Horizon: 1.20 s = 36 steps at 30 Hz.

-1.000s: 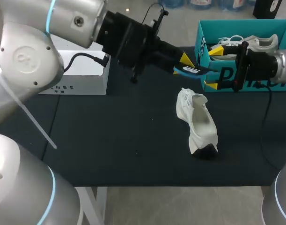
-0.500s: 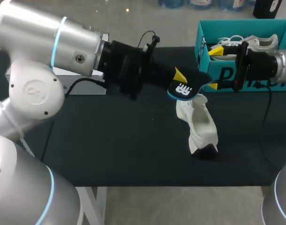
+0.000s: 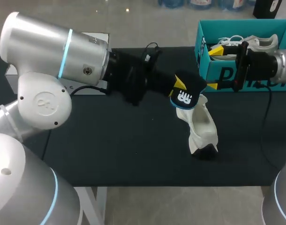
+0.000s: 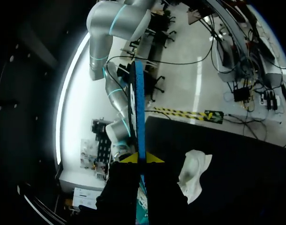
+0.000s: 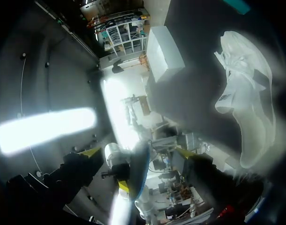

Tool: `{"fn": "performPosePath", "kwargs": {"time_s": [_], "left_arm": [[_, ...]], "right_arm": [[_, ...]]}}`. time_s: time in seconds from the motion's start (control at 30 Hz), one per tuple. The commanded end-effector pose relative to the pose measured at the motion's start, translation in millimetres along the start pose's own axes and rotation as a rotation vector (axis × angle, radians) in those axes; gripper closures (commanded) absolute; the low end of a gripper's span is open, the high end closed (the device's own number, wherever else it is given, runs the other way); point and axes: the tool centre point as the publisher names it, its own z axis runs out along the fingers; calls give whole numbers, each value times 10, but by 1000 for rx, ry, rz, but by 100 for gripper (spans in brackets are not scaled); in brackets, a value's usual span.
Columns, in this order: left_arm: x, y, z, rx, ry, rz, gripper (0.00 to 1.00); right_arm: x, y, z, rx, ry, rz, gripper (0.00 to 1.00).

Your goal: Take the shoe out of the shoebox, open the shoe tongue, remove and reinsert the insole, then place the shoe into the shoebox

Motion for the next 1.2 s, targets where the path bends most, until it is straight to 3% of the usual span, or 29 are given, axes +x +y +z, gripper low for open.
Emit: {"fn": "performPosePath", "kwargs": {"time_s": [0.03, 0.5, 0.9, 0.93, 0.97, 1.03, 1.1, 1.2], "left_arm": [[-98, 124, 315, -1, 8, 1, 100], [-110, 390, 743, -29, 57, 26, 100], [-100, 486, 805, -73, 79, 21, 100], [-98, 487, 804, -77, 78, 20, 100], [-96, 490, 799, -83, 79, 20, 100], [-89, 496, 779, -90, 77, 19, 100], [-81, 502, 762, -101, 79, 17, 100], [-67, 509, 746, -105, 81, 14, 100]], "right_arm": [[-3, 9, 5, 1, -1, 0, 0], [-3, 9, 5, 1, -1, 0, 0], [-3, 9, 5, 1, -1, 0, 0], [-3, 9, 5, 1, -1, 0, 32], [-3, 9, 5, 1, -1, 0, 56], [-3, 9, 5, 1, -1, 0, 69], [-3, 9, 5, 1, -1, 0, 99], [-3, 9, 5, 1, -1, 0, 100]]}}
